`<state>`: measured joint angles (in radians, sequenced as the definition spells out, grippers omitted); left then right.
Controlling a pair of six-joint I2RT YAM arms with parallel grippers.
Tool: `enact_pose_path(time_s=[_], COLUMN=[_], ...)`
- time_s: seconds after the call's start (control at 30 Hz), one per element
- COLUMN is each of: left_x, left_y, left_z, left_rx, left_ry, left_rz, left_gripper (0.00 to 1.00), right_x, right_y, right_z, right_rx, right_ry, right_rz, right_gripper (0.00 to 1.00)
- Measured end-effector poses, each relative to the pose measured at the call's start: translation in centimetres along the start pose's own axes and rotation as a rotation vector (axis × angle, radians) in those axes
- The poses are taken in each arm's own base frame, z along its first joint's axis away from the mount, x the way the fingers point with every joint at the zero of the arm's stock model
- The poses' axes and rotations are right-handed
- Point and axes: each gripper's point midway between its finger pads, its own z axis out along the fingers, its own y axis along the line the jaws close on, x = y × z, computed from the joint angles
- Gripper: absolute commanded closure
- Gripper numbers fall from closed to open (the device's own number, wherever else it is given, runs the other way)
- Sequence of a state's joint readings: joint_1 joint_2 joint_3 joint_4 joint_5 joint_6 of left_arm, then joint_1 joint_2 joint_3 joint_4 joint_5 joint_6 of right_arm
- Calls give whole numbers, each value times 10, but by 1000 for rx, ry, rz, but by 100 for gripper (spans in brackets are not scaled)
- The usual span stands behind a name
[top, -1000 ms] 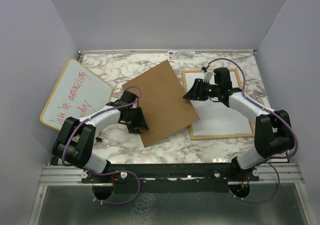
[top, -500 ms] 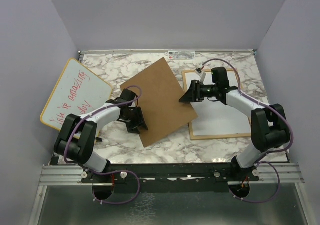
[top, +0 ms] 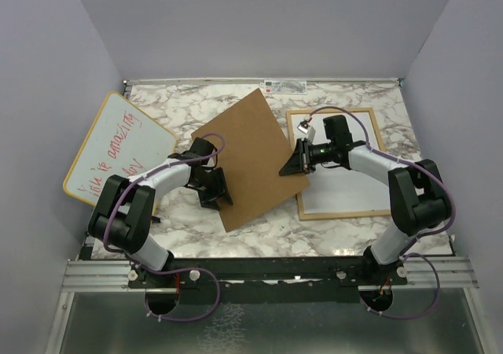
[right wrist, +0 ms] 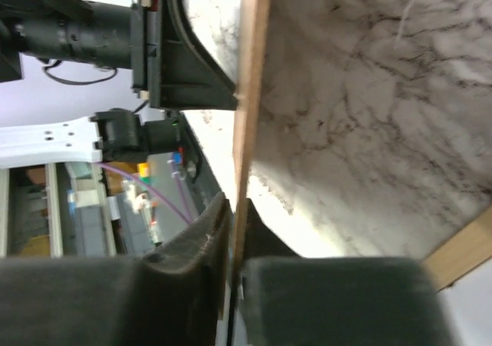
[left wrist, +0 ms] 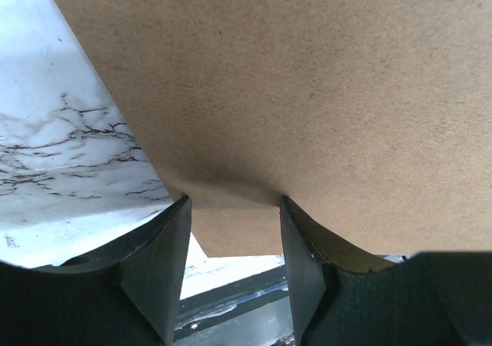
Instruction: Put the photo into the frame
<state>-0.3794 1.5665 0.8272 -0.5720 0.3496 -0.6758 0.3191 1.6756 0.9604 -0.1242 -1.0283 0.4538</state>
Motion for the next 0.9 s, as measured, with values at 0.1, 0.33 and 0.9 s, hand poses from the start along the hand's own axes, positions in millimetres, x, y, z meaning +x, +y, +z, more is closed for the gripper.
enact_pose_path(time_s=[0.1, 0.33, 0.9], left_x=[-2, -34, -57], left_y=[-1, 4, -80], left_z=[-2, -14, -112], left_rx=[7, -34, 215], left_ry=[-6, -130, -547], left_rz=[5, 32, 252], left_gripper=[44, 22, 17], right_x=[-3, -12, -107], right_y=[-7, -3, 37], right_z=[1, 0, -16], right_rx=[41, 70, 85], right_ry=[-25, -125, -510], right_rz=[43, 96, 150], right_gripper=[99, 99, 99])
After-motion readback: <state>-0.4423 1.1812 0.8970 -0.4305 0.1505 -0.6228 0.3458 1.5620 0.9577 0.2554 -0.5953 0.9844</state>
